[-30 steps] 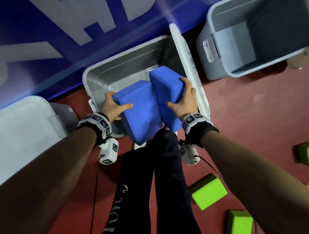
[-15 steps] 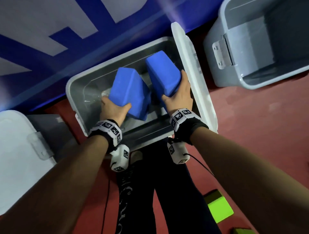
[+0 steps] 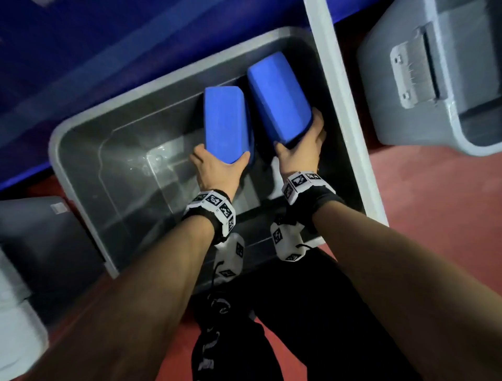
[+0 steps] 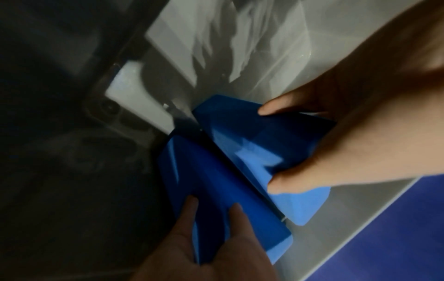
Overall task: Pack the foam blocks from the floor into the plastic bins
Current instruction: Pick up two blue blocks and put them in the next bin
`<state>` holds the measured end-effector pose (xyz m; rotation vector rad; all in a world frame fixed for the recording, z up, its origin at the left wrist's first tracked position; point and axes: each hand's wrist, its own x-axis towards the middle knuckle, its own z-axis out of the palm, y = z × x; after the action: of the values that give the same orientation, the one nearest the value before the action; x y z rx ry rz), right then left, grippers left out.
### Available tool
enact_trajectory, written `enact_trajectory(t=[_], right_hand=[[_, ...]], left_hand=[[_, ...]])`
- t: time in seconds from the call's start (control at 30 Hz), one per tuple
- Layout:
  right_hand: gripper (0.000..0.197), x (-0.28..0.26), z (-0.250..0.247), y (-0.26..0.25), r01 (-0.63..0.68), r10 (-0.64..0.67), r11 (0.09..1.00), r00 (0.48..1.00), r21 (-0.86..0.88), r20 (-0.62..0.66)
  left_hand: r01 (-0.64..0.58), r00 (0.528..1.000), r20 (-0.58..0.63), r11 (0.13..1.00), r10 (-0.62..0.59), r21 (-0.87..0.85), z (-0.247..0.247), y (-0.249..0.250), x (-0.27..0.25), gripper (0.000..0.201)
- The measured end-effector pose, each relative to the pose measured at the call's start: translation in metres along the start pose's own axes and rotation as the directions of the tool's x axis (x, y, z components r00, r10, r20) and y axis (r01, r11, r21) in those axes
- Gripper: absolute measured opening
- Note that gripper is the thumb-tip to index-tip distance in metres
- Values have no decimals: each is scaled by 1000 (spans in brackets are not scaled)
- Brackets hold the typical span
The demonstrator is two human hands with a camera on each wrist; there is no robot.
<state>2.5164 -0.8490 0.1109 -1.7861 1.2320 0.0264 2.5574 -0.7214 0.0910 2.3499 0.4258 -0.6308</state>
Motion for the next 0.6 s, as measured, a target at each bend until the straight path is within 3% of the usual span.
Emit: enact_trajectory(t=[0.13, 0.23, 0.43, 0.6], right_hand=[[88, 11, 10, 13, -73, 73, 997, 997, 32, -2], [90, 11, 6, 20, -126, 126, 992, 992, 5, 12], [85, 6, -7, 25, -72, 62, 995, 987, 66, 149], [72, 15, -5, 25, 19, -20, 1000, 996, 8, 88]], left_hand=[[58, 997, 53, 986, -51, -153, 30, 3, -5, 87], [76, 984, 177, 965, -31, -252, 43, 7, -5, 82], [260, 930, 360, 815, -68, -517, 38, 13, 9, 83], [289, 917, 395, 776, -57, -560, 46, 10, 8, 80]])
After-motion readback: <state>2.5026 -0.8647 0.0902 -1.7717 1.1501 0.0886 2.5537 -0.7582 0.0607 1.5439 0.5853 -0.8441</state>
